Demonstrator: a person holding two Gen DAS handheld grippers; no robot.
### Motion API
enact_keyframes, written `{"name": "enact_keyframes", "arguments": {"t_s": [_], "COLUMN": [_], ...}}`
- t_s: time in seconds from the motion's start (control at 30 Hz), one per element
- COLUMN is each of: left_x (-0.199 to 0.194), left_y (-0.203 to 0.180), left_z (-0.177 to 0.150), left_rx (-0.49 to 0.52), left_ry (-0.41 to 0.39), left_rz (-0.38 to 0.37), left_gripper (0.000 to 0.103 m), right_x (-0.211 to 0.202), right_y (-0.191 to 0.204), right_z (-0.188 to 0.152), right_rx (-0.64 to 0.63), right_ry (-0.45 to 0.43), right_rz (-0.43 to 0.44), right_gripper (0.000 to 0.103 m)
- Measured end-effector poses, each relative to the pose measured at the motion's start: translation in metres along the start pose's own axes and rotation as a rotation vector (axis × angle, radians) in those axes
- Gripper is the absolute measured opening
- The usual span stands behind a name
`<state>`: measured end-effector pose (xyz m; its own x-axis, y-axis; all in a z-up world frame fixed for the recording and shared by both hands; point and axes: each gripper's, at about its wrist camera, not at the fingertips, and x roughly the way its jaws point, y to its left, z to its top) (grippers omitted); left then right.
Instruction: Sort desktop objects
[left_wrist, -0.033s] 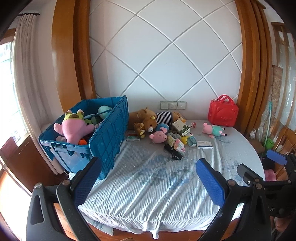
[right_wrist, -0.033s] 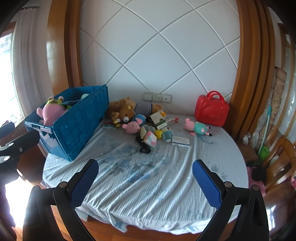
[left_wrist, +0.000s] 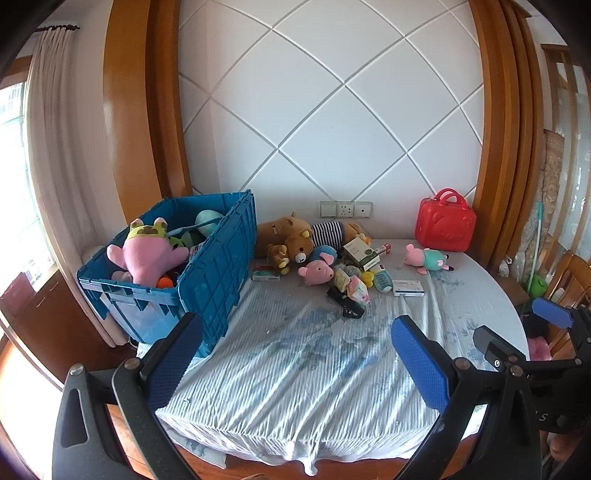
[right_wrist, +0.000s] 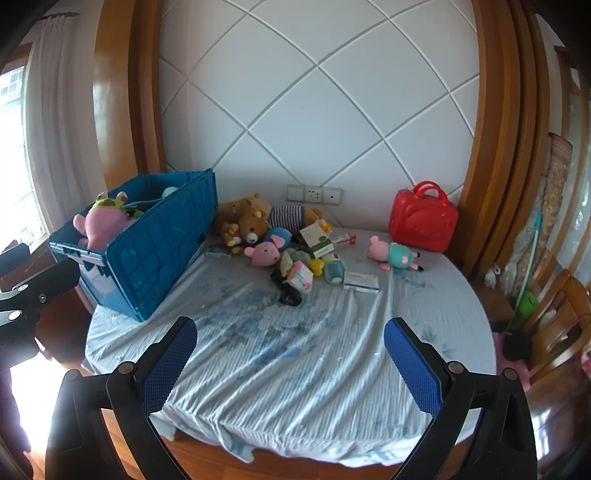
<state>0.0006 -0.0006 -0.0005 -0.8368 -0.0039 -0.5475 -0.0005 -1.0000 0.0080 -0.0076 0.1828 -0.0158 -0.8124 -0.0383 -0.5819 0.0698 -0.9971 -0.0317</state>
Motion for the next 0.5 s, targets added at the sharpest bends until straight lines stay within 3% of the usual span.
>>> {"name": "enact_keyframes", "arguments": {"t_s": [0.5], "left_x": [-0.0003], "left_y": [-0.0016], "left_z": [0.0012], "left_rx": [0.025], "left_ry": [-0.009], "left_rz": [0.009], "left_gripper": [0.103], "right_x": [-0.0005], "right_y": [0.0017], "right_z": [0.0001], "right_rx": [0.005], "right_ry": [0.0], "right_rz": [0.005], "right_gripper": [0.102]}}
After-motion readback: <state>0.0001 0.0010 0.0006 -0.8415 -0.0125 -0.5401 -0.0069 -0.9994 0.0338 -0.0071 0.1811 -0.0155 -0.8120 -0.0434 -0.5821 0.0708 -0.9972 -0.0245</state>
